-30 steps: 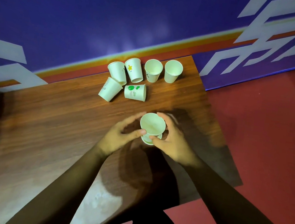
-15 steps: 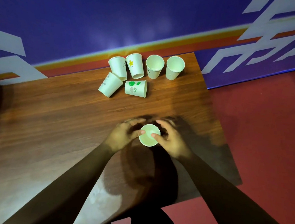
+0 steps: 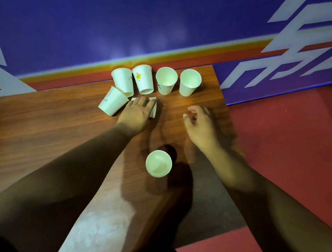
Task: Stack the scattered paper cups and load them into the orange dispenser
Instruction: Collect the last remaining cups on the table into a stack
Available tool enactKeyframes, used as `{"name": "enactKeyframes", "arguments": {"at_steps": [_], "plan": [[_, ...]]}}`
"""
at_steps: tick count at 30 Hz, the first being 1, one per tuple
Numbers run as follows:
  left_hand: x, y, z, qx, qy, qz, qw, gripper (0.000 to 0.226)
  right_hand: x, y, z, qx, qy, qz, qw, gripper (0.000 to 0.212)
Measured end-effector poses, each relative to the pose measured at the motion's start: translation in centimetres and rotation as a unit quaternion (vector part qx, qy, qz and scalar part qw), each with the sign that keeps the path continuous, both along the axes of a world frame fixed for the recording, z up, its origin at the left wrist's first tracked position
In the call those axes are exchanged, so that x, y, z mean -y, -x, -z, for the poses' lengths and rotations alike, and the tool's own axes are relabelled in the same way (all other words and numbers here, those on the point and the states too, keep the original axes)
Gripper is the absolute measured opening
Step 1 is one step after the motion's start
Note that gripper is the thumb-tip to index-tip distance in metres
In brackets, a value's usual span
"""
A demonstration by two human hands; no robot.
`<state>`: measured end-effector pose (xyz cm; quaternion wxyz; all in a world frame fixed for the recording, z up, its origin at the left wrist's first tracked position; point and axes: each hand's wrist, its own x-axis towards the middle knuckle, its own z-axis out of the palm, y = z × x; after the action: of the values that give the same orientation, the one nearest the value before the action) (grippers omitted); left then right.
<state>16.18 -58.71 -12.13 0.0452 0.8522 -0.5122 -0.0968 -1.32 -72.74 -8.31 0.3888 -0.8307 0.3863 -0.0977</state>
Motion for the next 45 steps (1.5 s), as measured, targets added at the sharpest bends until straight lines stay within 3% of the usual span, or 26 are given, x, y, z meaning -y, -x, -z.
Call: {"name": "enactKeyframes", "arguments": {"at_steps": [7, 9, 11, 12, 14, 16, 19, 22, 27, 31, 35, 38, 42, 45], "plan": [[-1.7, 0.6, 1.0, 0.023, 0.007, -0.004, 1.000, 0.054, 2.9, -2.4, 0.6, -0.047, 0.059, 0.015, 0.997, 0.041], [-2.8, 0.8, 0.7, -0.027, 0.021, -0.035, 0.999, 0.060, 3.9, -3.8, 0.6, -0.055, 0.093, 0.008, 0.994, 0.051], [-3.9, 1.1, 0.3, -0.141, 0.105, -0.105, 0.979, 0.065, 4.9, -5.2, 0.9, -0.072, 0.120, 0.001, 0.990, 0.056], [-4.4, 1.2, -0.3, -0.230, 0.165, -0.150, 0.947, 0.065, 5.4, -5.7, 1.1, -0.085, 0.122, -0.002, 0.989, 0.057], [-5.4, 1.8, -2.5, -0.407, 0.283, -0.218, 0.841, 0.059, 6.2, -6.5, 1.8, -0.123, 0.122, -0.012, 0.985, 0.051], [-6.3, 3.1, -4.8, -0.509, 0.350, -0.237, 0.750, 0.053, 6.7, -6.6, 2.4, -0.143, 0.126, -0.023, 0.981, 0.038], [-7.8, 5.4, -7.1, -0.587, 0.367, -0.222, 0.686, 0.053, 6.6, -6.1, 2.7, -0.125, 0.156, -0.035, 0.979, 0.023], [-9.3, 7.5, -7.4, -0.608, 0.309, -0.178, 0.710, 0.057, 5.5, -4.7, 2.1, -0.058, 0.153, -0.033, 0.986, 0.020], [-10.5, 9.8, -6.8, -0.578, 0.226, -0.128, 0.773, 0.088, 2.9, -0.6, -0.4, 0.046, 0.092, 0.009, 0.995, 0.019], [-10.6, 11.0, -5.8, -0.474, 0.195, -0.057, 0.857, 0.079, 0.7, 2.2, -2.1, 0.105, 0.037, 0.008, 0.994, 0.018], [-10.4, 11.4, -4.1, -0.406, 0.193, -0.033, 0.893, 0.070, -1.5, 4.0, -3.7, 0.150, -0.023, 0.036, 0.988, 0.018], [-10.5, 11.7, -2.7, -0.356, 0.105, -0.034, 0.928, 0.076, -3.3, 5.5, -4.7, 0.150, -0.029, 0.044, 0.987, 0.011], [-10.9, 11.7, -1.8, -0.348, 0.007, -0.034, 0.937, 0.093, -5.6, 7.5, -5.7, 0.142, -0.030, 0.011, 0.989, 0.010], [-11.6, 11.3, -2.2, -0.369, 0.018, -0.034, 0.929, 0.102, -7.0, 8.5, -6.8, 0.166, -0.094, -0.017, 0.981, 0.036]]}}
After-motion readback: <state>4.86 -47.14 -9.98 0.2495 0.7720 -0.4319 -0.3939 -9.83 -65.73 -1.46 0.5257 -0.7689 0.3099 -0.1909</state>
